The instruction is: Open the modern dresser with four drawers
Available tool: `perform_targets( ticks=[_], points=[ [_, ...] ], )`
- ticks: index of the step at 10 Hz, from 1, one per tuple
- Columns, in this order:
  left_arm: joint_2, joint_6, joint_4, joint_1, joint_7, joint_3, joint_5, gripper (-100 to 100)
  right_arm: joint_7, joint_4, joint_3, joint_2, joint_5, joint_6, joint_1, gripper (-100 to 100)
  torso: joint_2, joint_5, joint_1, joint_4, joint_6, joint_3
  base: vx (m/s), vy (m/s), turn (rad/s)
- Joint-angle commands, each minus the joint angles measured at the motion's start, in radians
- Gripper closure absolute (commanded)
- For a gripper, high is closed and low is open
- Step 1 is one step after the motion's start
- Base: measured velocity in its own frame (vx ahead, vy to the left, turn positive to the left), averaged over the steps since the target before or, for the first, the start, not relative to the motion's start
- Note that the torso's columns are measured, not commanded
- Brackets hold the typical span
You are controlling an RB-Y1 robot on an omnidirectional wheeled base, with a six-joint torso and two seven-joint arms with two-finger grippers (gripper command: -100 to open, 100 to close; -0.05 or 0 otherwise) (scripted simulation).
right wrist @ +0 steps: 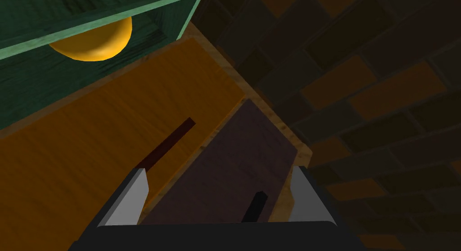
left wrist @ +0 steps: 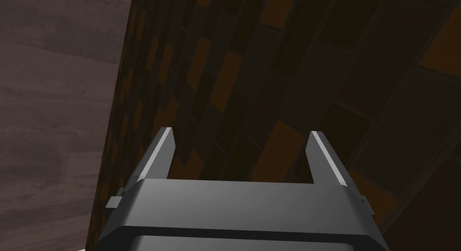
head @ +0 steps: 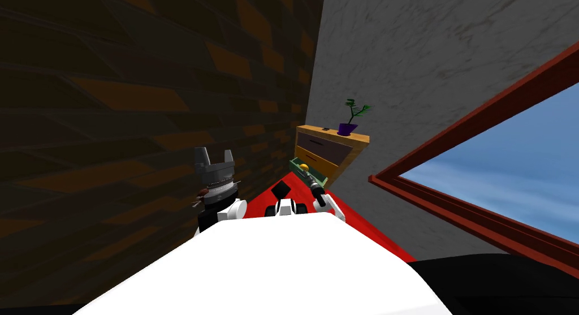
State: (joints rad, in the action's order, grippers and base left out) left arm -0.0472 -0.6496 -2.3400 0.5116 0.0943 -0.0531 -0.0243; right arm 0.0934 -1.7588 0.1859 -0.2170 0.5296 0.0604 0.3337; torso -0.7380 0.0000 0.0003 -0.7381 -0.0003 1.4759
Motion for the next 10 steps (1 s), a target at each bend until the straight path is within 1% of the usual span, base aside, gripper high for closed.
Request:
perform_targets(
  ticks=[1,2,3,4,5,6,7,8,9,10],
  points=[
    [0.0,0.0,0.0,0.0,0.0,0.0,0.0,0,0.006,0.029,0.009,-0.013,0.015,0.056,-0.012,-100,0.0,0.0,-0.001,0.0,0.0,0.0,0.014,0.036,-0.007],
    [0.0,0.0,0.0,0.0,0.0,0.0,0.0,0,0.024,0.079,0.025,-0.024,0.054,0.097,-0.032,-100,-0.001,-0.001,-0.003,0.0,0.001,0.0,0.03,0.049,0.086],
    [0.0,0.0,0.0,0.0,0.0,0.0,0.0,0,0.024,0.079,0.025,-0.024,0.054,0.114,-0.032,-100,0.0,0.0,-0.001,0.0,0.0,0.0,0.031,0.055,0.042],
    [0.0,0.0,0.0,0.0,0.0,0.0,0.0,0,0.042,0.121,0.042,-0.036,0.092,0.151,-0.053,-100,0.0,0.0,0.0,0.0,0.0,0.0,0.036,0.088,0.089],
    [0.0,0.0,0.0,0.0,0.0,0.0,0.0,0,0.042,0.129,0.042,-0.036,0.092,0.172,-0.053,-100,0.001,0.001,0.002,0.0,0.0,0.0,0.028,0.077,0.039],
    [0.0,0.0,0.0,0.0,0.0,0.0,0.0,0,0.06,0.162,0.057,-0.048,0.129,0.209,-0.075,-100,0.0,0.0,0.001,0.0,0.001,0.0,0.036,0.08,0.071],
    [0.0,0.0,0.0,0.0,0.0,0.0,0.0,0,0.06,0.179,0.057,-0.048,0.129,0.229,-0.075,-100,0.0,0.0,0.0,0.0,0.0,0.0,0.041,0.066,0.043],
    [0.0,0.0,0.0,0.0,0.0,0.0,0.0,0,0.079,0.228,0.071,-0.062,0.166,0.255,-0.098,-100,0.0,0.0,-0.001,0.0,0.001,0.0,0.043,0.063,0.086],
    [0.0,0.0,0.0,0.0,0.0,0.0,0.0,0,0.079,0.23,0.071,-0.062,0.166,0.283,-0.098,-100,0.0,0.0,-0.001,0.0,0.0,0.0,0.038,0.044,0.038],
    [0.0,0.0,0.0,0.0,0.0,0.0,0.0,0,0.098,0.275,0.085,-0.075,0.202,0.308,-0.121,-100,0.0,0.0,-0.002,0.0,0.001,0.0,0.053,0.045,0.063]
  ],
)
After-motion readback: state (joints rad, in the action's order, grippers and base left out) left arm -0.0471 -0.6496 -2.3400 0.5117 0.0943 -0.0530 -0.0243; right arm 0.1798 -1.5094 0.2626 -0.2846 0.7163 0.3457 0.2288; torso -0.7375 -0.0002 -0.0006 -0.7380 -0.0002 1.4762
